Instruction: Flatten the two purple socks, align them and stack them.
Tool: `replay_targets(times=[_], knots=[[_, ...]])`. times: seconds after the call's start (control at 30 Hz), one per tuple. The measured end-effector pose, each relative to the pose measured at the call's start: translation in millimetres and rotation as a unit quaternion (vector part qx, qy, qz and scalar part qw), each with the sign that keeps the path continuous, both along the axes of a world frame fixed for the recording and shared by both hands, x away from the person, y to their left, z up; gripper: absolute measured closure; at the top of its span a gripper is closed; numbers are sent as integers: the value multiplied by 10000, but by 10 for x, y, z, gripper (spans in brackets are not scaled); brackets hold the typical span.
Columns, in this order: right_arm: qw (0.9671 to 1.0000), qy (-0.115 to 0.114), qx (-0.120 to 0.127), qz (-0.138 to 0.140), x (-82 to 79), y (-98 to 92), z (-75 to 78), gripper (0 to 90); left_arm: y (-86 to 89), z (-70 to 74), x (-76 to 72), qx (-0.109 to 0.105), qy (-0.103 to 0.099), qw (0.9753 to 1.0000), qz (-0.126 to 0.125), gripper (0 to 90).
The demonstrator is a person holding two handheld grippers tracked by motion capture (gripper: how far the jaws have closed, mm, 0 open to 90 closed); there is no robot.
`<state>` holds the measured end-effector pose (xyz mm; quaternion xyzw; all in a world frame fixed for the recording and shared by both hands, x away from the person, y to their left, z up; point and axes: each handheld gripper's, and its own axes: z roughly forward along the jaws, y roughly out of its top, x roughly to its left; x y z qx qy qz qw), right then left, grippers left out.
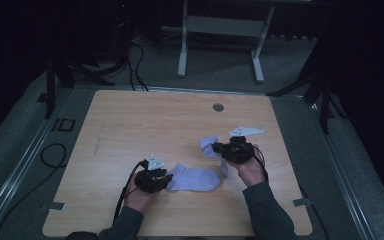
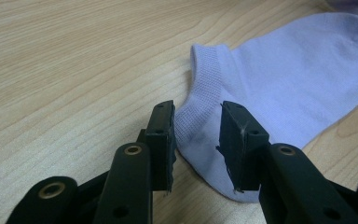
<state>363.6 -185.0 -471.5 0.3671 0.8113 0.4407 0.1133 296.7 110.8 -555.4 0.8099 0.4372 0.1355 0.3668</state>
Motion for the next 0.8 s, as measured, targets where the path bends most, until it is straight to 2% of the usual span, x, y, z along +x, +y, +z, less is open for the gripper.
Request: replay_targets(times=[0.2,0.33,0.5,0.8], knots=[[9998,-139,139,52,-110,-17,91,846,-6,-5,-1,34,-2,10000,-8,653],[9991,-231,334,151,-217,31,150,845,-20,-10,-5,41,3,10000,-11,653],[9990,-221,293,269,-271,118,125,844,-7,-1,-5,65,2,10000,-19,653],[9992,-161,205,300,-299,197,32,843,-3,2,-4,56,-18,10000,-8,653]])
